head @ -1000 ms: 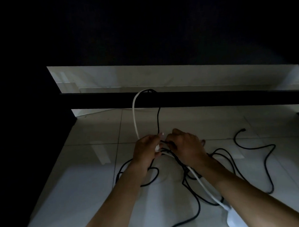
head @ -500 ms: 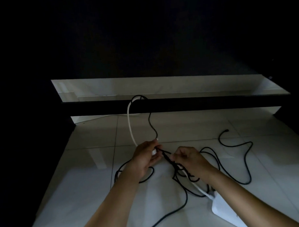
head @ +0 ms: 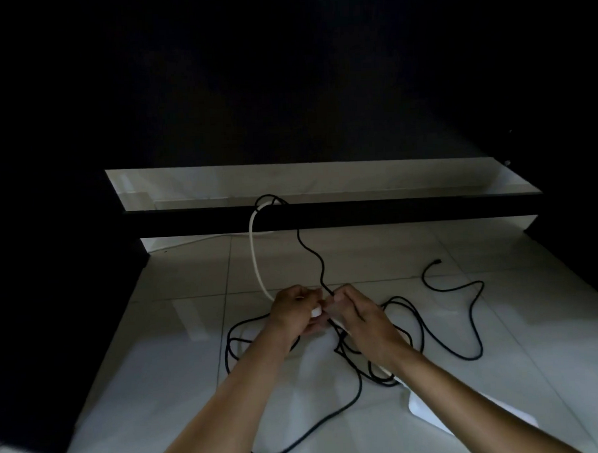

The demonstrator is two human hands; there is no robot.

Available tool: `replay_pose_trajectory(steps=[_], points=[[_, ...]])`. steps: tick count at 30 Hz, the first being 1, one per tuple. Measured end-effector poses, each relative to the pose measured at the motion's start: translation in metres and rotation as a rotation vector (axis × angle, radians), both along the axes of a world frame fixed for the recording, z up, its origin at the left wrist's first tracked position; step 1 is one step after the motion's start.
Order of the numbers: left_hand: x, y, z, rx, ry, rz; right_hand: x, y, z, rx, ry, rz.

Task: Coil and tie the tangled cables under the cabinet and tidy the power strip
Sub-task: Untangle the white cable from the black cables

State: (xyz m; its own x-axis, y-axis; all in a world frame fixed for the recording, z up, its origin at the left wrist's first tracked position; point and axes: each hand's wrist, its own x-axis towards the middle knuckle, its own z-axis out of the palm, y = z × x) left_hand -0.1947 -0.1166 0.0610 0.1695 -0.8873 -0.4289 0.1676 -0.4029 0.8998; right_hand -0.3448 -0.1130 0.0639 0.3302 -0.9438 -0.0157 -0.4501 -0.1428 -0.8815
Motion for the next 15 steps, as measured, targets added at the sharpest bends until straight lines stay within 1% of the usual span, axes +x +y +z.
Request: replay_pose_trajectory(steps=[3,5,9,12,15], points=[[0.001,0.002,0.0,-0.002,-0.11,0.019,0.001,0.001,0.0,0.019,-0.04,-0.067],[0.002,0.005,0.001,-0.011,-0.139,-0.002,0.001,0.002,-0.001,0.062,-0.098,-0.077],[0.0,0.01,0.009,-0.076,-0.128,-0.07,0.001,0.001,0.001,0.126,-0.176,-0.1],[0.0,0.012,0.015,-0.119,-0.135,-0.097,0.0,0.0,0.004,0.124,-0.166,-0.09],[0.003,0.014,0.018,-0.133,-0.104,-0.114,-0.001,-0.001,0.006,0.098,-0.158,-0.087]])
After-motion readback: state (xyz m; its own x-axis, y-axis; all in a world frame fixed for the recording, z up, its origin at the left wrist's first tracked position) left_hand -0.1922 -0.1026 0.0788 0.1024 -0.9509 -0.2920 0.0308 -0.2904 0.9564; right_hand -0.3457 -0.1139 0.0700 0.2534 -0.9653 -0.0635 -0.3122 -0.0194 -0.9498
